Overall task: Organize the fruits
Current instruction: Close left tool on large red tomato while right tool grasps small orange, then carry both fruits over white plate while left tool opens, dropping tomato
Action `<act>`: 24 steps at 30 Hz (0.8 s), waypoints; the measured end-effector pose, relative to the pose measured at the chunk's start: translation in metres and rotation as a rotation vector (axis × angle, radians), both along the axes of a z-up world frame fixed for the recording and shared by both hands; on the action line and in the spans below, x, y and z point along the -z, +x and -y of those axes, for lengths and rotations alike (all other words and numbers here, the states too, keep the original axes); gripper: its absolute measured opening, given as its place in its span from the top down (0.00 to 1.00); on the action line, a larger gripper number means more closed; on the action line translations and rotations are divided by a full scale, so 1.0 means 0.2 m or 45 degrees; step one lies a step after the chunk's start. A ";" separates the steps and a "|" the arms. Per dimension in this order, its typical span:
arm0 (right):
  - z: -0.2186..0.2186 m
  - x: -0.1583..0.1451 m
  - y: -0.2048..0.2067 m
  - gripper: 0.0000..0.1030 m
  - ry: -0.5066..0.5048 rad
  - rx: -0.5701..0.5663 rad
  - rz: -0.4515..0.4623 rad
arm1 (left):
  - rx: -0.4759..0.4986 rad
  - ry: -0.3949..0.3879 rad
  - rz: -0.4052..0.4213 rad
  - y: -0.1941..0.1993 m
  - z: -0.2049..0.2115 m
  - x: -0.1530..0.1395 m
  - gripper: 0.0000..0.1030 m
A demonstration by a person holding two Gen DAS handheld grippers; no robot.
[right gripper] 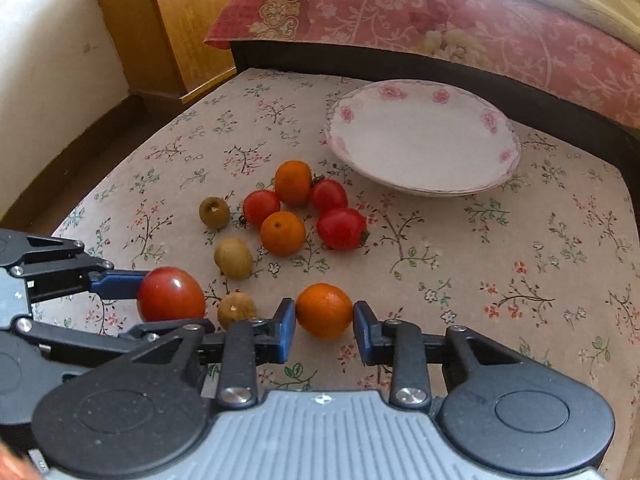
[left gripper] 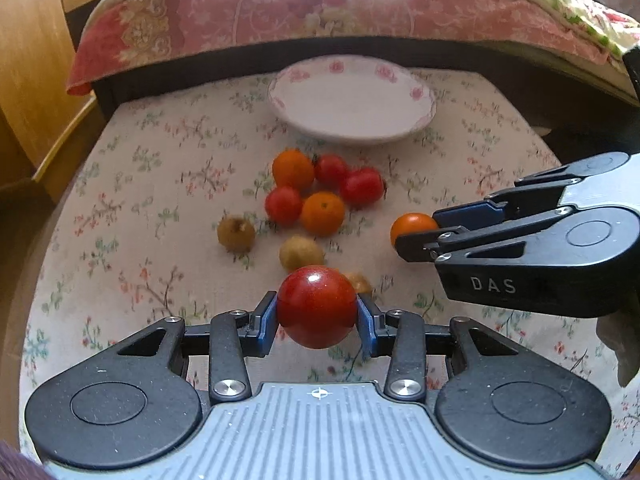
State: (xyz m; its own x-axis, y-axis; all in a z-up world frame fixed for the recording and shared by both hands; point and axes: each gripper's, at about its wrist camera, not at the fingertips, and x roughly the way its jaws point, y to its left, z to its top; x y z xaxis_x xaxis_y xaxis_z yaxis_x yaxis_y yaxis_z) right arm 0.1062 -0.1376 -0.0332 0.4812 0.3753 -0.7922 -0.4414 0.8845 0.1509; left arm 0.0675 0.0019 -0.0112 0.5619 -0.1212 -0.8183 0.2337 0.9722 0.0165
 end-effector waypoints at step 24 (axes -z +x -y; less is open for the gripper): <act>0.21 -0.11 0.51 0.66 0.021 0.201 0.138 | 0.094 0.105 0.135 0.64 0.26 -0.03 0.52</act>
State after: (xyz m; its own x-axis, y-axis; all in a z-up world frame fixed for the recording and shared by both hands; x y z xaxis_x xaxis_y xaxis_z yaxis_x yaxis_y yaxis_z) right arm 0.2085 -0.1789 -0.0105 0.6175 0.3010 -0.7267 -0.3121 0.9418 0.1249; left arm 0.1947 -0.0499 -0.0055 0.6379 -0.1000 -0.7636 0.2971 0.9467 0.1243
